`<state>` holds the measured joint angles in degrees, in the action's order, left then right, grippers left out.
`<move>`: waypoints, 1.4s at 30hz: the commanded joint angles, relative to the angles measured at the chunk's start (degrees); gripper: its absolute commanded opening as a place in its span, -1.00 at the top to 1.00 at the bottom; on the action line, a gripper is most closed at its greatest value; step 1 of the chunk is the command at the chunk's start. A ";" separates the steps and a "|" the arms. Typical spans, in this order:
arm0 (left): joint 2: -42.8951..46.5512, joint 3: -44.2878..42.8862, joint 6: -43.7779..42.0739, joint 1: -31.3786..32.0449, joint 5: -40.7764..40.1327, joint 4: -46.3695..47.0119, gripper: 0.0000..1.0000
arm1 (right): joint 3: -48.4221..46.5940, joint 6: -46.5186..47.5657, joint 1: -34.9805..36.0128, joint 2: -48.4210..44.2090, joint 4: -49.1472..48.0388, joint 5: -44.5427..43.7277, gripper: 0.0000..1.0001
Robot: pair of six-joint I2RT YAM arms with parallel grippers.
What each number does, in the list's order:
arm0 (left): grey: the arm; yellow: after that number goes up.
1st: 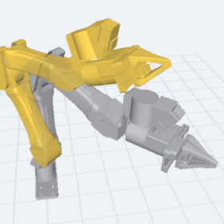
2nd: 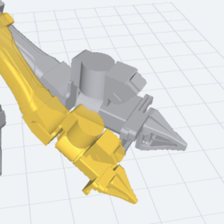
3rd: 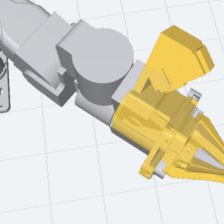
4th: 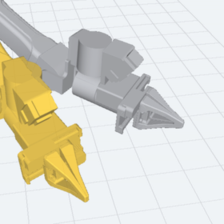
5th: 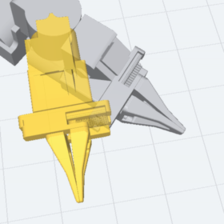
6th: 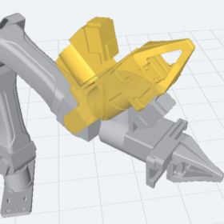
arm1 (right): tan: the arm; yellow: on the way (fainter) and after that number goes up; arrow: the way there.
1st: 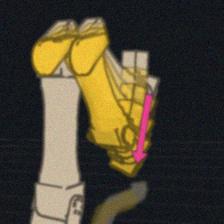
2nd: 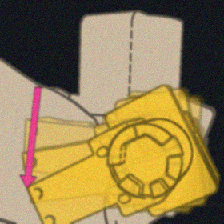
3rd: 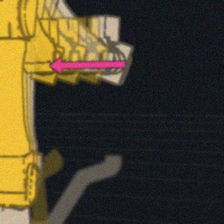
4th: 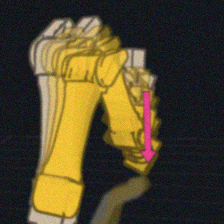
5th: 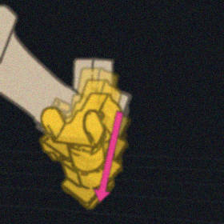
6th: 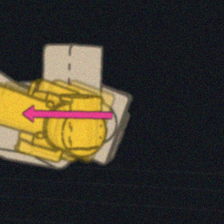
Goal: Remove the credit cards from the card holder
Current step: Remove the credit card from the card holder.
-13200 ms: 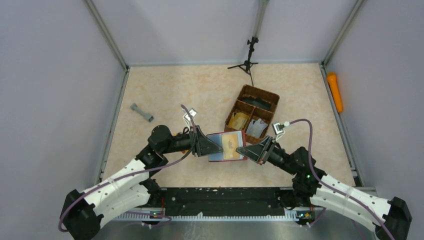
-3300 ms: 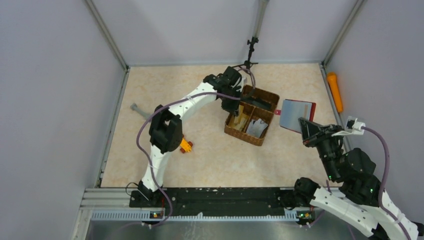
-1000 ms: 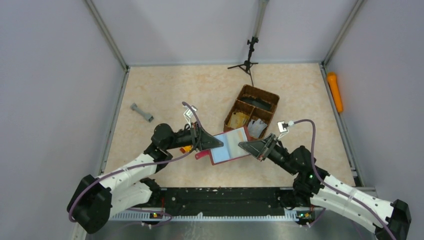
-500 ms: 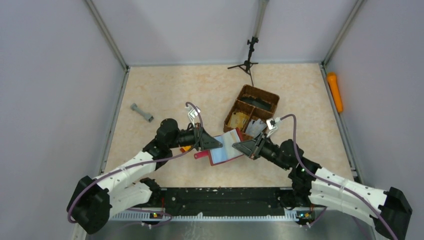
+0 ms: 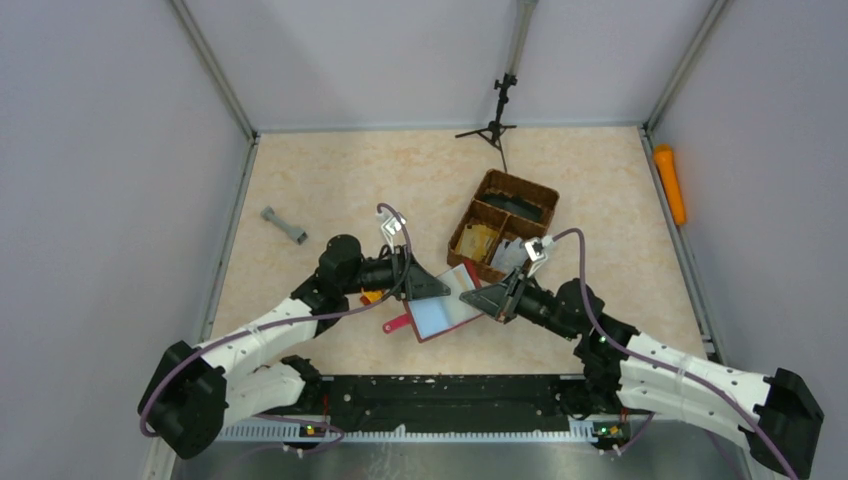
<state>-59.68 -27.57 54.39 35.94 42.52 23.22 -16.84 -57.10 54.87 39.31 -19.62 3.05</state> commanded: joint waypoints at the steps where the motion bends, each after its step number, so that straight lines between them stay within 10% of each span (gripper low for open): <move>1: -1.66 -2.92 0.40 0.25 0.60 4.25 0.15 | -2.25 0.51 1.16 0.36 -4.71 3.75 1.00; 6: -0.42 -2.31 -0.12 0.26 -0.30 3.32 0.85 | -2.50 0.78 1.12 -2.55 -0.23 1.54 0.67; 13: 1.67 -2.05 -0.95 0.18 0.11 1.83 0.87 | -2.34 2.07 1.11 -8.95 6.19 -2.71 0.32; 25: 1.46 -1.17 4.06 0.19 6.08 10.47 0.85 | -3.23 2.08 1.11 -7.66 5.95 -1.52 0.99; 42: 2.33 -0.97 6.07 0.31 7.60 13.76 0.76 | -4.84 2.86 1.14 1.03 -1.06 8.94 0.82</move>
<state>-57.39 -27.55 59.11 34.52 49.65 28.95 -18.79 -54.15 54.89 37.74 -15.05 4.08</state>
